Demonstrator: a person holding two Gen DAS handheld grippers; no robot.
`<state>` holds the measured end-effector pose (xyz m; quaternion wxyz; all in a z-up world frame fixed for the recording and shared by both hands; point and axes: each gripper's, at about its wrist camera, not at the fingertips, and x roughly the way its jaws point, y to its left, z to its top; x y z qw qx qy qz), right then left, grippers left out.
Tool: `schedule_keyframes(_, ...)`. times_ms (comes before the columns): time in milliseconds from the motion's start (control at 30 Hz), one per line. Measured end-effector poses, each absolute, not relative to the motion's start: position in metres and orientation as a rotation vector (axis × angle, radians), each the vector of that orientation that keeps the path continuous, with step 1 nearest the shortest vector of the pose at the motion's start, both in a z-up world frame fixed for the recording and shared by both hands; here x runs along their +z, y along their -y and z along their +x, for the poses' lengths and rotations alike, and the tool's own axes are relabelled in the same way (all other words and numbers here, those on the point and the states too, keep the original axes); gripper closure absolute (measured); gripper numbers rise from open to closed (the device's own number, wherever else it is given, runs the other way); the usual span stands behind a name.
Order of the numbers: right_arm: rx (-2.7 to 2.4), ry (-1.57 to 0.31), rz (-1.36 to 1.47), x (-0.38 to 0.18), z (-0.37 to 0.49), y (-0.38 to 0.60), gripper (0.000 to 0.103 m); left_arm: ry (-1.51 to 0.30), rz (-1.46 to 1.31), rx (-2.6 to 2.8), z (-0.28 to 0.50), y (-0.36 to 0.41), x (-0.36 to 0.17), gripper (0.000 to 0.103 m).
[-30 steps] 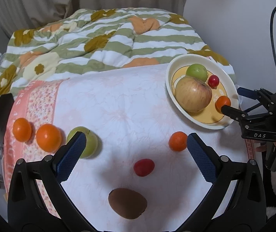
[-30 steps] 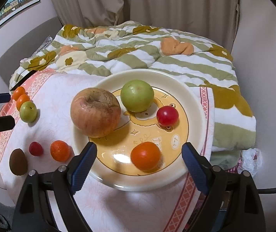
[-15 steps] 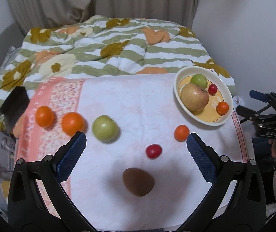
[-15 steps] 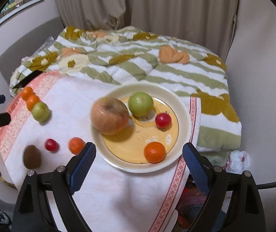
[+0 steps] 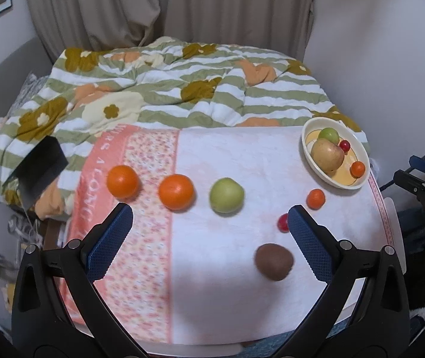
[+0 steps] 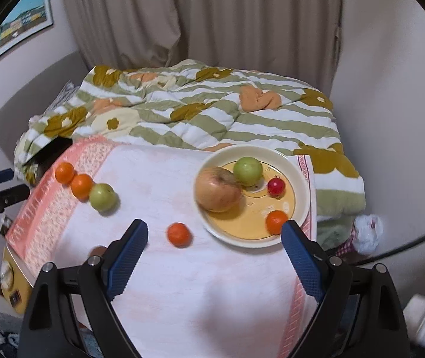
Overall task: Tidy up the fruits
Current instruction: 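Withdraw both tools from the bowl over the remaining fruit, then grasp the large orange with the left tool while the right tool grasps a red tomato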
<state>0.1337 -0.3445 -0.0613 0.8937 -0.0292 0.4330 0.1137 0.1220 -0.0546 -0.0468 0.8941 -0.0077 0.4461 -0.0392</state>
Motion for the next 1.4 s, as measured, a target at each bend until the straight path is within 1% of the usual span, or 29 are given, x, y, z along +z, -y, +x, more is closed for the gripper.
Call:
schedule_keyframes(233, 0.154, -0.928, 0.025, -0.061, 0.120, 0.298, 0.014, -0.928, 0.035, -0.167, 0.134, 0.015, -0.052, 0.000)
schedule_keyframes(567, 0.027, -1.005, 0.141, -0.097, 0.112, 0.237, 0.014, -0.984, 0.147, -0.353, 0.172, -0.016, -0.090, 0.000)
schedule_keyframes(833, -0.059, -1.048, 0.182, -0.127, 0.122, 0.216, 0.014, -1.016, 0.207, -0.461, 0.200, -0.012, -0.126, 0.000)
schedule_keyframes(1133, -0.060, -1.113, 0.208, -0.168, 0.136, 0.213, 0.014, -1.077, 0.236, -0.511, 0.223, 0.005, -0.167, 0.000)
schedule_keyframes(1333, -0.066, -1.154, 0.221, -0.189, 0.146, 0.215, 0.014, -1.118, 0.271, -0.514, 0.235, 0.018, -0.190, 0.005)
schedule_keyframes(1367, -0.063, -1.160, 0.225, -0.191, 0.148, 0.216, 0.014, -1.122, 0.282, -0.510, 0.237, 0.020, -0.193, 0.009)
schedule_keyframes(1400, -0.059, -1.168, 0.224, -0.194, 0.149, 0.216, 0.014, -1.128, 0.293, -0.498, 0.239, 0.022, -0.196, 0.017)
